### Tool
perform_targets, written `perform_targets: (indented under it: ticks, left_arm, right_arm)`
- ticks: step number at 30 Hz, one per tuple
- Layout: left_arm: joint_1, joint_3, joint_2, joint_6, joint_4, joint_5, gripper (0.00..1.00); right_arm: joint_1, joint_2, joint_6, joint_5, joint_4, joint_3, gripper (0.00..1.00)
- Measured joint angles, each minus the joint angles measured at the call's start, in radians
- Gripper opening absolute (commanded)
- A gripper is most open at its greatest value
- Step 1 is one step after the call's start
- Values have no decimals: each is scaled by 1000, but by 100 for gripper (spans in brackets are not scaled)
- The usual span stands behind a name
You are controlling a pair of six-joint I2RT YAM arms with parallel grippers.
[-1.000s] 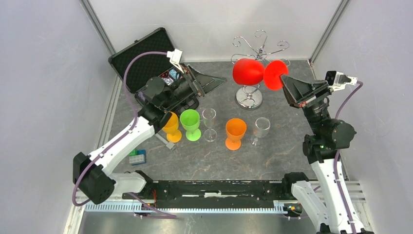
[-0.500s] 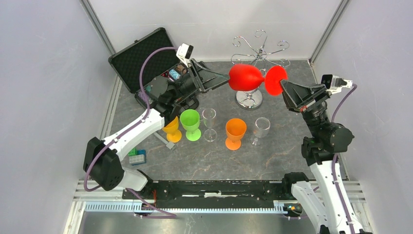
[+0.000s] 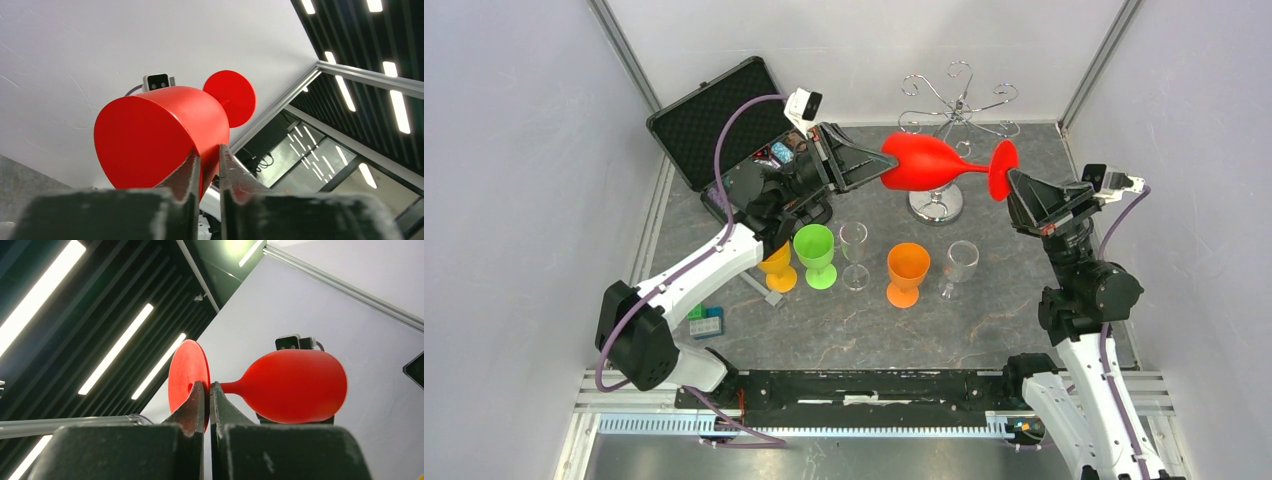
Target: Take the wine glass off the wine glass rack
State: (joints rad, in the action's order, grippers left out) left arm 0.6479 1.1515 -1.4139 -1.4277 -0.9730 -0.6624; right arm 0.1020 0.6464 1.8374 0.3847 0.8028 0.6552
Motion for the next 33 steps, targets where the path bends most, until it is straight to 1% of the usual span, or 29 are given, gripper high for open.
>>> perform_targets:
  ticks: [1,2,3,6,7,8,9,12,14,17,21,24,27,30,33]
  left_arm:
    - [1,0,0,0,1,-2,2]
    - [3,2,0,0,0,-3,2]
    - [5,3,1,1,-2,-3,2]
    - [8,11,14,18,1,-3,2]
    - [9,13,21,32,4,-5,2]
    - [13,14,28,48,10,-12,2]
    - [18,16,36,68,20,-20,2]
    - [39,29,80,178,122,-32,2]
    - [45,43,110,263,217,-28,2]
    - [71,90,150,433,412,-10,2]
    - [150,175,164,653,655,51,2]
    - [231,246,144,801,828,102,2]
    - [303,312,93,917,956,150,2]
    - [375,372,20,1015,1078,217,2]
    - [457,470,-92,1112,1206,299,2]
  right_arm:
    - [1,0,0,-4,0,-3,0]
    - [1,0,-1,-9,-1,-5,1]
    - [1,0,-2,-16,-5,-7,5]
    - [1,-4,-25,-33,-38,-8,34]
    - [1,-8,-49,-40,-58,-6,46]
    - [0,-13,-91,-47,-95,-3,53]
    - [0,-15,-126,-55,-133,0,58]
    - [0,-25,-280,-99,-297,29,66]
    - [0,-38,-420,-154,-446,70,68]
    - [1,-74,-613,-257,-635,134,69]
    - [1,-154,-845,-422,-819,201,69]
    - [1,-218,-993,-555,-911,255,69]
    - [1,-279,-1115,-686,-977,303,68]
    - [1,-332,-1201,-801,-1024,340,67]
    - [1,-389,-1268,-909,-1063,365,66]
